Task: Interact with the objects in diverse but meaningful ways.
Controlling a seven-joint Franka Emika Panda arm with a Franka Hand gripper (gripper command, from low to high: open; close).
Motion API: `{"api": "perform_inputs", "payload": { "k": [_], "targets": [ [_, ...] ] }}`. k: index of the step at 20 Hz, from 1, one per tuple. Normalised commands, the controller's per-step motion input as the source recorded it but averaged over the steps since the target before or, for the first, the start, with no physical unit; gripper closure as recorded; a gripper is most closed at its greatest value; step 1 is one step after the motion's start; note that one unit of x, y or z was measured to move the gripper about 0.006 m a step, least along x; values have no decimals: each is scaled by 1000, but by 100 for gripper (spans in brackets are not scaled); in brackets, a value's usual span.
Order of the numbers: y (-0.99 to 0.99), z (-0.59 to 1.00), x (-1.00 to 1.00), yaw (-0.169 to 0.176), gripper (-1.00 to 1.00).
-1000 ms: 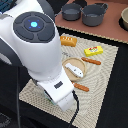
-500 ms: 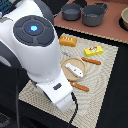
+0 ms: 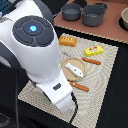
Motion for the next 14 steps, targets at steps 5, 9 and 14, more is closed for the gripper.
{"api": "perform_inputs", "payload": {
  "k": [5,9,14],
  "targets": [
    [308,859,-359,53,100],
    [389,522,-546,80,100],
    [391,109,-743,73,100]
  ]
}}
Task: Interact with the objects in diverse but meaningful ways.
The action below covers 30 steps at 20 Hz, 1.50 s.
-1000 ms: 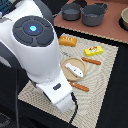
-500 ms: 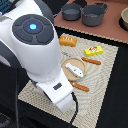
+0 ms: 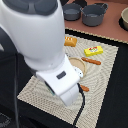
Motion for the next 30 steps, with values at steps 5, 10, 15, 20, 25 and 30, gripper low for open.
{"api": "perform_inputs", "payload": {
  "k": [5,10,15,20,25,30],
  "targets": [
    [383,-29,-765,72,100],
    [401,-135,-815,57,100],
    [400,-173,-849,46,100],
    [410,-219,-836,39,100],
    [415,-256,-819,37,100],
    [429,-360,-795,20,100]
  ]
}}
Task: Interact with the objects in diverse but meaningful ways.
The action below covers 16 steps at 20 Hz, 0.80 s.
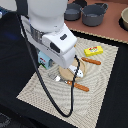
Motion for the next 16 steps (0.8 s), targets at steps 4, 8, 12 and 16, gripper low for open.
{"api": "perform_inputs", "payload": {
  "k": [4,8,12,16],
  "targets": [
    [441,-338,-814,0,100],
    [396,-214,-737,-11,100],
    [261,-55,-534,-77,100],
    [184,-15,-398,-126,100]
  ]
}}
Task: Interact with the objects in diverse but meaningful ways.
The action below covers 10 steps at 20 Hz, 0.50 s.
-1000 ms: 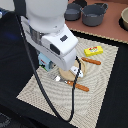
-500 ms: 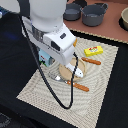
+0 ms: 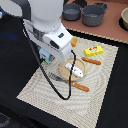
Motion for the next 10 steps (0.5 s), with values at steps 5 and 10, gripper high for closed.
{"api": "perform_inputs", "payload": {
  "k": [5,10],
  "targets": [
    [91,65,-188,-191,100],
    [88,176,-185,-186,100]
  ]
}}
